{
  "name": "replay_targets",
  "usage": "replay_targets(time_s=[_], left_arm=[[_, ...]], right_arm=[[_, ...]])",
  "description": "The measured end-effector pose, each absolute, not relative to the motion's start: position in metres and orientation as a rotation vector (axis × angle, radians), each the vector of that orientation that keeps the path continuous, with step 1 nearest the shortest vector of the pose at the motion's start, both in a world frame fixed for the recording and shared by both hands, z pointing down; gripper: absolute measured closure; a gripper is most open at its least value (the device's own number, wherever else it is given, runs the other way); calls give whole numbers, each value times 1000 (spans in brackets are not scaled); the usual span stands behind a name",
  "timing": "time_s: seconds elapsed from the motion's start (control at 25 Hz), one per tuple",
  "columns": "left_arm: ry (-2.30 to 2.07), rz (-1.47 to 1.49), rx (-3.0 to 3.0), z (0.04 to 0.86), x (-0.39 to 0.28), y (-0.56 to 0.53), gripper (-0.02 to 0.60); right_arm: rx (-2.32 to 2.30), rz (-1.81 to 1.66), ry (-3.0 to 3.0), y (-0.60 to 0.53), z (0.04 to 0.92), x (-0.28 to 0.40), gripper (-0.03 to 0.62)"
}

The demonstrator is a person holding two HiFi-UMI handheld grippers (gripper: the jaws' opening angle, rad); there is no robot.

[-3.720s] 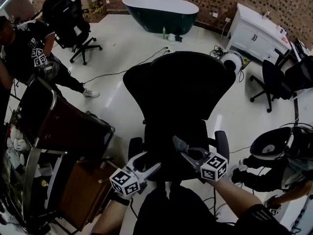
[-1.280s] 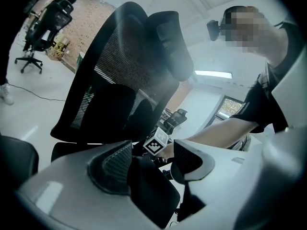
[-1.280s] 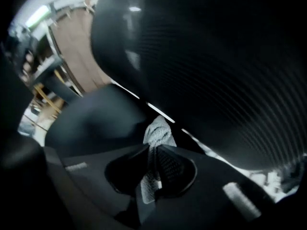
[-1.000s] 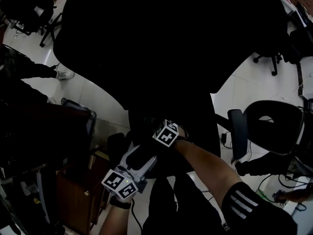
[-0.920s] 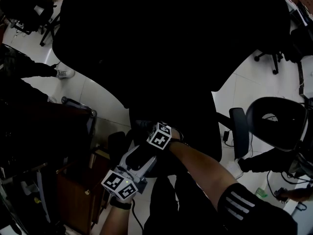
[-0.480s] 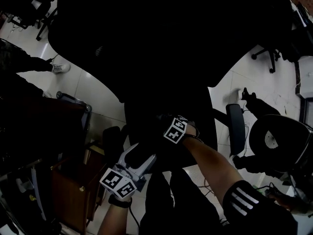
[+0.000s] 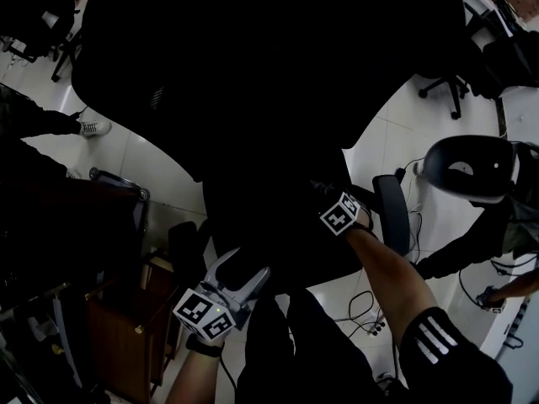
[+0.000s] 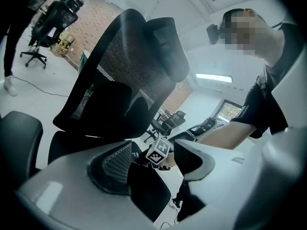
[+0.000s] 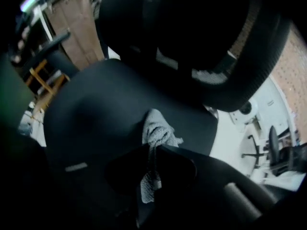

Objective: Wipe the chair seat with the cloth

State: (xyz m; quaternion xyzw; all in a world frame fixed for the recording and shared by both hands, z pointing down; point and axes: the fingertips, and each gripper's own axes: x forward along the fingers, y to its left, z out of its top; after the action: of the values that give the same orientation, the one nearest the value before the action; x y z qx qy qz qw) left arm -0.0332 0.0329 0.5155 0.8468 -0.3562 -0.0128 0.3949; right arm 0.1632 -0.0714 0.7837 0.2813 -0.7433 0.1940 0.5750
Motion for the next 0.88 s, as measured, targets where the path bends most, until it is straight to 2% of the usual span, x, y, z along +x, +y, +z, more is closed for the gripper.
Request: replay_targets(time_s=[0.32,0.48,0.68,0.88], left_arm=[[-949,5,2127,516,-60,49,284],[-988,31,2106,517,-74,57,284],[-982,51,2086,528,-74,67,284],[-956,38,2099,528,-62,67,284]], right_arm=[[313,498,-2099,13,739,-53,560],[172,506,-2132,60,747,-120,560],[149,487,-2032,78,791,-96,560],[247,469,-1925,59,813,11,560]])
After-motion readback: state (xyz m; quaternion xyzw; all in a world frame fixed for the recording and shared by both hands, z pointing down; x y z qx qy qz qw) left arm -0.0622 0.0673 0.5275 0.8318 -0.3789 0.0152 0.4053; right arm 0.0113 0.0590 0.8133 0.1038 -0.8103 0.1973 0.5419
